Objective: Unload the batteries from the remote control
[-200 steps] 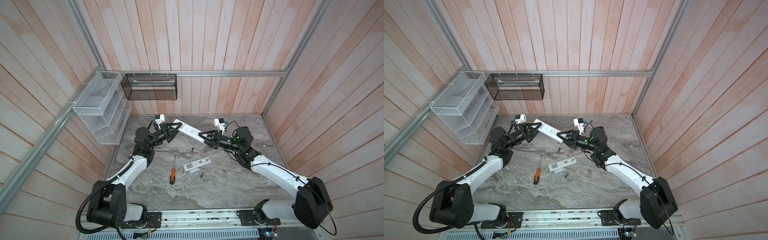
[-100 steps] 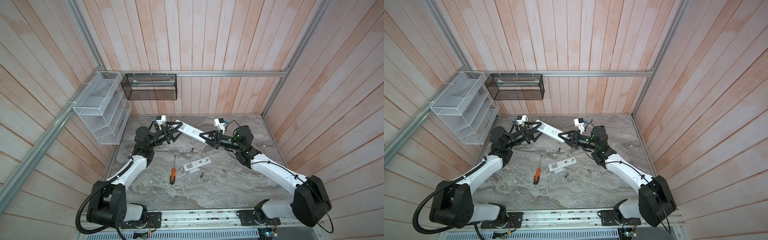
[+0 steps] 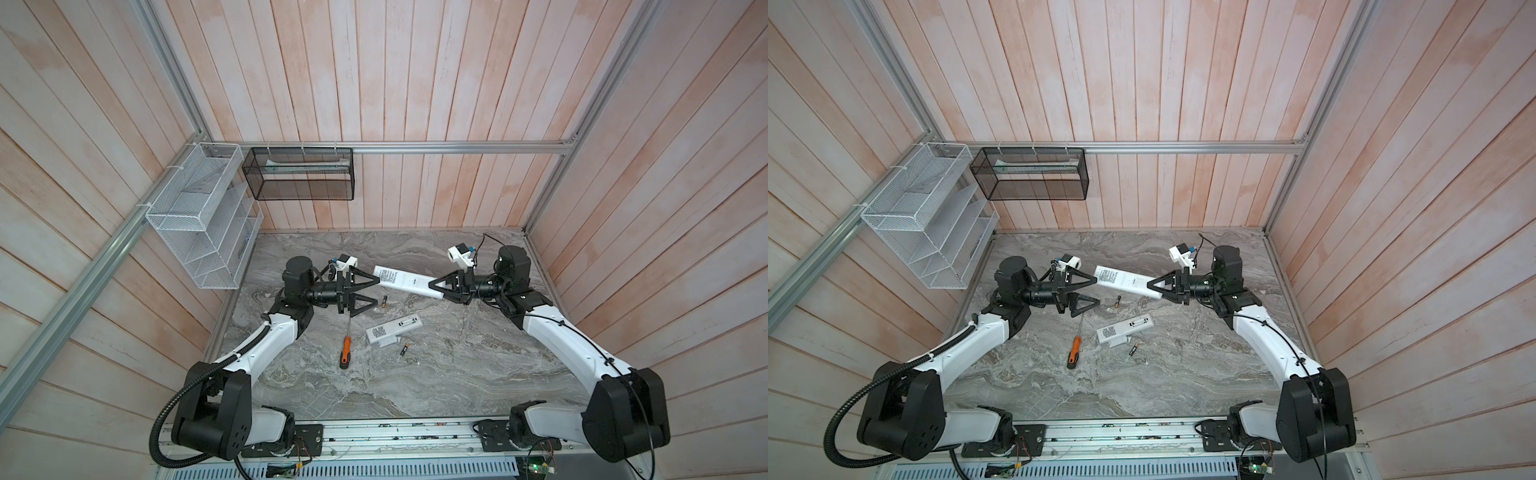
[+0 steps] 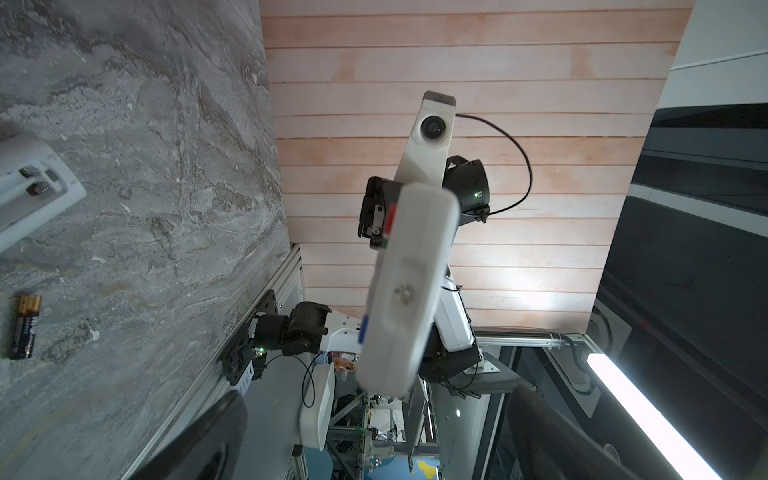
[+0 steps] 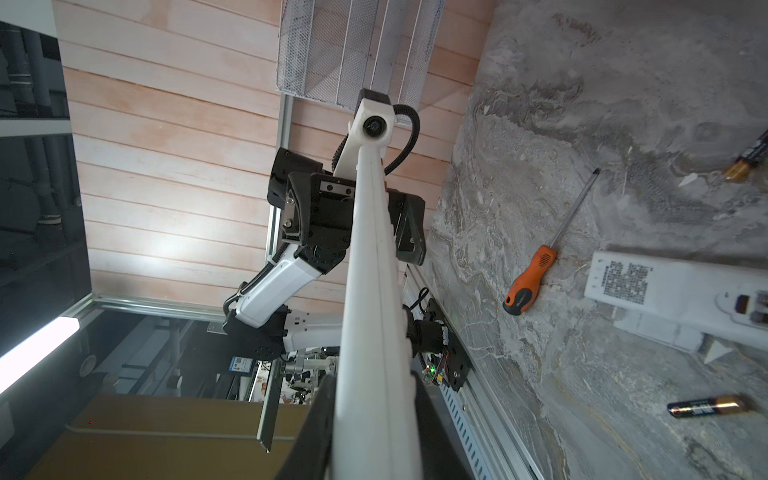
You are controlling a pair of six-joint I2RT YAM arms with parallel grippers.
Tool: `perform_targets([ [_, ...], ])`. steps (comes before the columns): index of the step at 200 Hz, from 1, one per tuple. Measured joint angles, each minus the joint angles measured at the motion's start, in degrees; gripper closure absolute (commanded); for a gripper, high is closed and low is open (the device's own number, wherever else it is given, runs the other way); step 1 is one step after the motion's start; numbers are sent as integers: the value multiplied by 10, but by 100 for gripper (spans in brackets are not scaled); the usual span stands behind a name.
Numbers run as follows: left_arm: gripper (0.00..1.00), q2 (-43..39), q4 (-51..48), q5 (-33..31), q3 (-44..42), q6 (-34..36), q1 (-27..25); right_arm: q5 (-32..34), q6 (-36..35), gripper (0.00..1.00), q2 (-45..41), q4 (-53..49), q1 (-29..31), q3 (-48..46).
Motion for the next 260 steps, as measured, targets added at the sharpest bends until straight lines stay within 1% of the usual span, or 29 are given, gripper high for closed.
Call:
perform_targets([
  [23, 0, 0, -19, 13, 0, 13, -7, -30, -9, 91, 0, -3, 5, -9],
  [47, 0, 0, -31, 18, 0, 22, -11, -51, -15, 91, 1, -7, 23, -23],
  [68, 0, 0, -37, 24, 0, 25, -17, -65, -37, 91, 10, -31, 39, -25],
  [103, 13, 0, -45, 26, 0, 30, -25, -71, -78, 92, 30, -75, 43, -25],
  [119, 15, 0, -45, 27, 0, 31, -27, -73, -90, 91, 38, -87, 43, -24],
  [129, 19, 0, -45, 28, 0, 33, -28, -74, -99, 91, 41, -95, 43, -23],
  [142, 27, 0, -47, 29, 0, 35, -30, -78, -108, 91, 45, -102, 43, -21],
  [158, 41, 0, -56, 30, -3, 36, -30, -83, -119, 91, 47, -107, 43, -17],
  [199, 47, -1, -68, 30, -4, 42, -30, -89, -140, 91, 53, -123, 43, -3],
  [218, 53, -1, -72, 30, -4, 44, -30, -90, -147, 91, 55, -128, 43, -2],
  [230, 59, -1, -73, 30, -5, 44, -30, -92, -150, 90, 55, -131, 43, 1],
  [242, 62, -1, -75, 30, -7, 47, -30, -92, -155, 89, 55, -135, 43, 3],
  [260, 72, -1, -75, 30, -9, 48, -30, -94, -160, 87, 55, -138, 43, 5],
])
